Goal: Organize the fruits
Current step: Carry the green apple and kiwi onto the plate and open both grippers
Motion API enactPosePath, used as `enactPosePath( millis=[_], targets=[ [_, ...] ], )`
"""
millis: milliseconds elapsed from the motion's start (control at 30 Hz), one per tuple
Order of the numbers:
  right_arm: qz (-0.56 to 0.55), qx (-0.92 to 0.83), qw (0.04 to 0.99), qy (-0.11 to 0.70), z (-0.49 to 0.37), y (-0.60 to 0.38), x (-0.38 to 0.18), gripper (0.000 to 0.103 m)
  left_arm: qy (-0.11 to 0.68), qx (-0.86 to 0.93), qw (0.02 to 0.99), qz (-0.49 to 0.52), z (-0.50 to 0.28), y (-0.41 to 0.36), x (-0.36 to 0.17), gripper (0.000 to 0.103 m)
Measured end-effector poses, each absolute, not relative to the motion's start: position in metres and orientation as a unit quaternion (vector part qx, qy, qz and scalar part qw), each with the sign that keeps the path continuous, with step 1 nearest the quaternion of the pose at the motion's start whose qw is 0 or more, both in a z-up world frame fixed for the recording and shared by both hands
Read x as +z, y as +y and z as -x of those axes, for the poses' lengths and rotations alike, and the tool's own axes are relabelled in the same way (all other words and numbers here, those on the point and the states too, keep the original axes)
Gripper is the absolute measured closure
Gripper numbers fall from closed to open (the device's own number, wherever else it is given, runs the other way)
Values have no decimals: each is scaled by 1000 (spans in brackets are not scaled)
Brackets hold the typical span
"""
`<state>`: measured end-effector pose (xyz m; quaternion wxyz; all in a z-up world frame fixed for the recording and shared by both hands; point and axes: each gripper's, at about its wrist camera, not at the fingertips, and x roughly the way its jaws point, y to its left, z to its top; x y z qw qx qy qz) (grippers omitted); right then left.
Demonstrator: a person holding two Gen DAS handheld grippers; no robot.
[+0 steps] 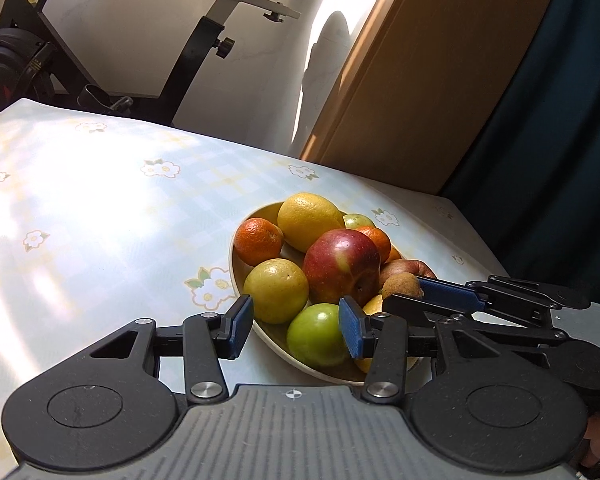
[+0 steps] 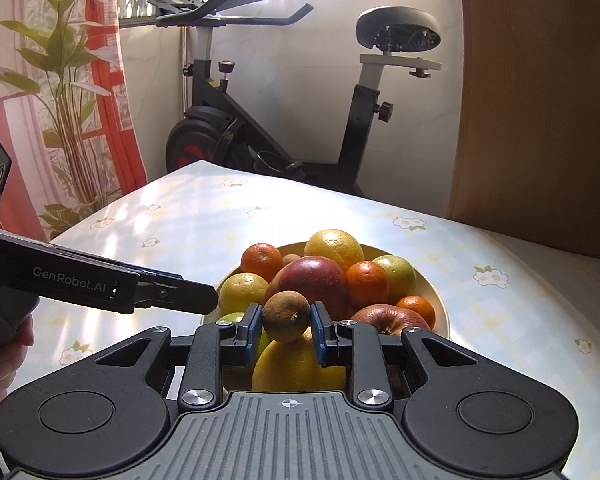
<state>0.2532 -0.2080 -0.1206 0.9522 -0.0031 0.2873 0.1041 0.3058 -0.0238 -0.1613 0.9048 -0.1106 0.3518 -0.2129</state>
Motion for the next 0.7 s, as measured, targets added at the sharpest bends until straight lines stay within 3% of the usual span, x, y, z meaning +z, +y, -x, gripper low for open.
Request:
enactPosePath(
  millis=[300,533,700],
  targets=[
    [23,98,947,306,-265,-192,-124,79,335,-181,918,112,-302,-9,-157,53],
    [39,82,945,315,-271,-183,-124,78,335,-163,921,112,-302,-1,-154,46],
    [48,62,945,318,-269,-178,-121,67,339,-152,922,109,-301,4,-150,40]
  ],
)
